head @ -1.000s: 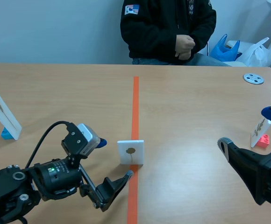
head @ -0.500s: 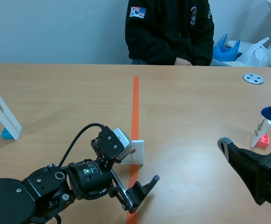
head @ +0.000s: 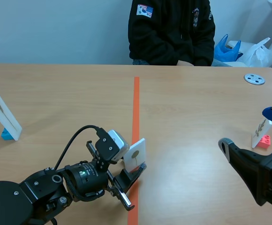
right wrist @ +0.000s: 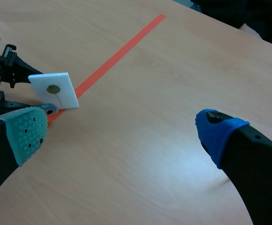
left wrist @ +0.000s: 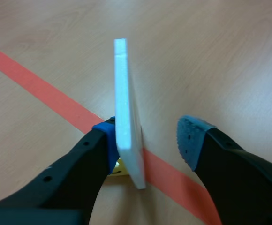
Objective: Sort the leaf by its shape. The table is split by an orange tape line. A compound leaf with several leaflets goes to the left side, a simple leaf with one blade goes to the right side. Return to the home posture when a red brick is placed on the table.
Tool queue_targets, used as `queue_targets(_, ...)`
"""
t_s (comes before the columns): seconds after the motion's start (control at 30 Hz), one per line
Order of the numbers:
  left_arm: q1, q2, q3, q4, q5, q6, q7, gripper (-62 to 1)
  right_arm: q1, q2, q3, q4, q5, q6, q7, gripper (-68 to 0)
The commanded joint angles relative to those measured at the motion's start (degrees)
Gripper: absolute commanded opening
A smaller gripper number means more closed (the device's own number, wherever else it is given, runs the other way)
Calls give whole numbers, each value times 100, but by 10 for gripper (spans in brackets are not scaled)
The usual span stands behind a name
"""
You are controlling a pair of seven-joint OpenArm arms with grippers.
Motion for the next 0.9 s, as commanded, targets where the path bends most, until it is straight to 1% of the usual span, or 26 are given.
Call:
queue_targets(0.0,-48,17,-46,114,-70,57,-81,-379,66,59,39,48,83,-20,109,4)
queue_targets(0.07,-48,28,-46,114,-72,116,-79,-421,66,59,39,48,83,-20,109,4)
queue_targets(0.2,-48,31,-46,114,-90,118,-81,-539,66,59,39,48,83,-20,109,4)
queue_targets(0.23,-48,31,-46,114,-90,118,-81,-558,66,59,39,48,83,-20,109,4)
queue_targets(0.27,-48,31,-46,114,-90,118,-81,-570,66,59,39,48,83,-20,109,4)
queue_targets(0.37,-46,28,-48,142,-87,118,-79,-571,66,59,39,48,83,-20,109,4)
queue_targets(0.47,28,-4,-85,385,-87,111,-35,-571,66,59,39,48,83,-20,109,4)
queue_targets(0.57,256,-144,-216,973,-140,111,116,-571,66,59,39,48,83,-20,109,4)
queue_targets(0.7,813,-437,-573,2177,-522,111,922,-571,81,59,39,48,83,-20,111,4)
queue_targets(0.77,1172,-586,-833,2811,-656,111,1281,-570,94,59,39,48,83,-20,133,4)
queue_targets(0.87,1784,-772,-1333,3672,-855,111,1515,-568,96,59,39,48,83,-20,149,4)
